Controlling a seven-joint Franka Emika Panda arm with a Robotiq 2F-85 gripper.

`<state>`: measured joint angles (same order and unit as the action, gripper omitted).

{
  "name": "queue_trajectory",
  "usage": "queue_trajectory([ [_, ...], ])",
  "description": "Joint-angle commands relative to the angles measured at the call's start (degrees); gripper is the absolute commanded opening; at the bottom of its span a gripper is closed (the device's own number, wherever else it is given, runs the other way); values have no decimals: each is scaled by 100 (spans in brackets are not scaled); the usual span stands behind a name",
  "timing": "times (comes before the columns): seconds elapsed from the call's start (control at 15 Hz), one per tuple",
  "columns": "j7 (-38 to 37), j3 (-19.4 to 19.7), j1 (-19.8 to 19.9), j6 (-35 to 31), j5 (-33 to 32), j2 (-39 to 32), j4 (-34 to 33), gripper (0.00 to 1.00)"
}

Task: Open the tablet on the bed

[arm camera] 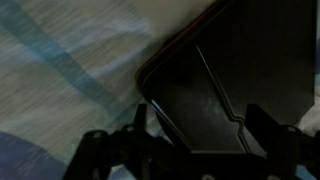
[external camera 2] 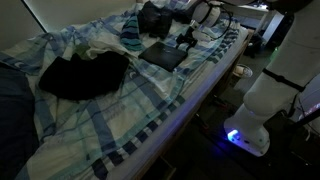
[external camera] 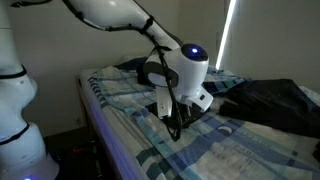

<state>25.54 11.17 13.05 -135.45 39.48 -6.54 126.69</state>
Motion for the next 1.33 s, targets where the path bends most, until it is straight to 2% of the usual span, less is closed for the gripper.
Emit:
queue_trajectory([
  [0.0,-83,-55,34,-14,42,135,76,100],
  [1.27,-96,-105,-14,3,10,208,154,100],
])
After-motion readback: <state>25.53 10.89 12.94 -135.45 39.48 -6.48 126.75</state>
